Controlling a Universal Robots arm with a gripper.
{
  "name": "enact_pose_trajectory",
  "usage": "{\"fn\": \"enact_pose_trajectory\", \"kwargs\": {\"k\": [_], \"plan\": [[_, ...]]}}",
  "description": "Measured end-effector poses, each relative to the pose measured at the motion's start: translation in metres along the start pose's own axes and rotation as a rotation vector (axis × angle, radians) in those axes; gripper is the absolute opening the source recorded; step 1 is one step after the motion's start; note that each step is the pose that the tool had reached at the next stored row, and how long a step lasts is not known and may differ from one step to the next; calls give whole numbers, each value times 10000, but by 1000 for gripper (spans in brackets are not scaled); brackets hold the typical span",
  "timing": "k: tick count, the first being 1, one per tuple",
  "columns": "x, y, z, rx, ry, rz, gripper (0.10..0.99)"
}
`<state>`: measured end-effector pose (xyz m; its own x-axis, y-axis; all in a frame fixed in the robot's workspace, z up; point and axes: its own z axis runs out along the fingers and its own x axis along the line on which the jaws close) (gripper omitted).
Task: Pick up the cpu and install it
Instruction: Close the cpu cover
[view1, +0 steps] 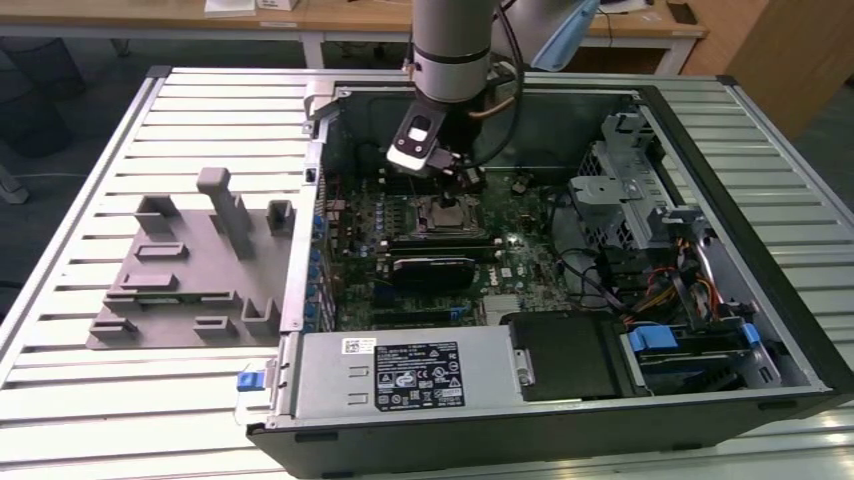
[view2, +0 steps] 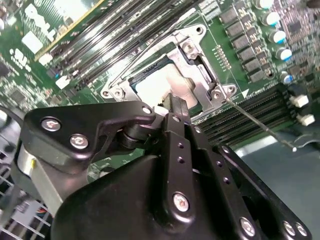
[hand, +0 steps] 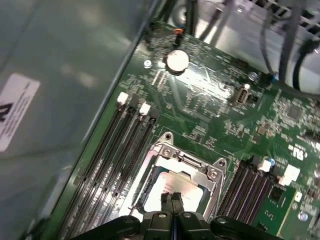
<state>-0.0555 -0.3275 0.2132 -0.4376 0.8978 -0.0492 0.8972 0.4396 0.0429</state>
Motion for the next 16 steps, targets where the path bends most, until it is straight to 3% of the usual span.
{"fn": "enact_pose_trajectory", "kwargs": {"k": [16], "plan": [[1, -1, 7, -90, 19, -2878, 106]]}}
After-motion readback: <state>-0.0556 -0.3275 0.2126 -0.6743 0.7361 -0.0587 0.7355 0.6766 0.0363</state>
